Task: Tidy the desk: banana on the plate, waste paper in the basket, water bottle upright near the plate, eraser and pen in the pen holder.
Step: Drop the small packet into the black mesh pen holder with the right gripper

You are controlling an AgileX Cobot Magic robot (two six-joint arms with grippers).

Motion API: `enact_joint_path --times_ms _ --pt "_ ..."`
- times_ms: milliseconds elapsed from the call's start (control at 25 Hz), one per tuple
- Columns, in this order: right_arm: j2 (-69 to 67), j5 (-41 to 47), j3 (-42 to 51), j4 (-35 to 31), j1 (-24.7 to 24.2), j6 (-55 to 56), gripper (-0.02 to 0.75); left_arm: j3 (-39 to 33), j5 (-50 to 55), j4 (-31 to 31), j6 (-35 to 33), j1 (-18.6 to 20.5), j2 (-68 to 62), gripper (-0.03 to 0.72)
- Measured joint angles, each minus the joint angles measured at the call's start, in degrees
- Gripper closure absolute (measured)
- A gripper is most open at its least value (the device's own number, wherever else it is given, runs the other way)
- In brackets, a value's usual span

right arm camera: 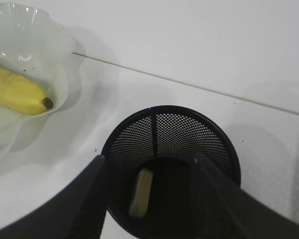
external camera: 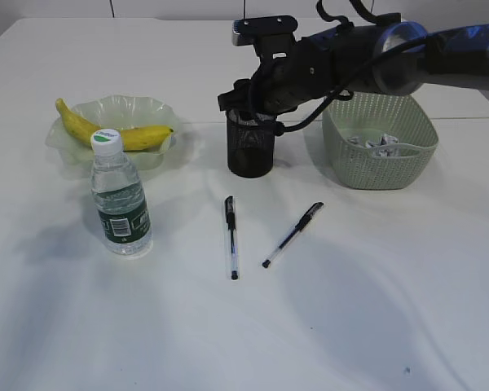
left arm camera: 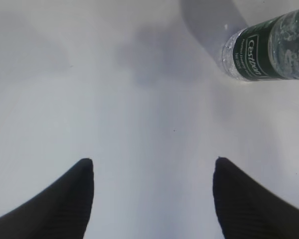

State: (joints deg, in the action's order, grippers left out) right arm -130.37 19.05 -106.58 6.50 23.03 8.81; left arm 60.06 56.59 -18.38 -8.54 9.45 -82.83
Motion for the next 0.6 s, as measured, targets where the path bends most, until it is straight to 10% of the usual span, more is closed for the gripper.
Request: enact_joint_path --times_ms 600 --pt "9.01 36.75 -10.5 -0.41 0.0 3.65 0.344 0.0 0.0 0.0 0.0 0.0 0.0 0.16"
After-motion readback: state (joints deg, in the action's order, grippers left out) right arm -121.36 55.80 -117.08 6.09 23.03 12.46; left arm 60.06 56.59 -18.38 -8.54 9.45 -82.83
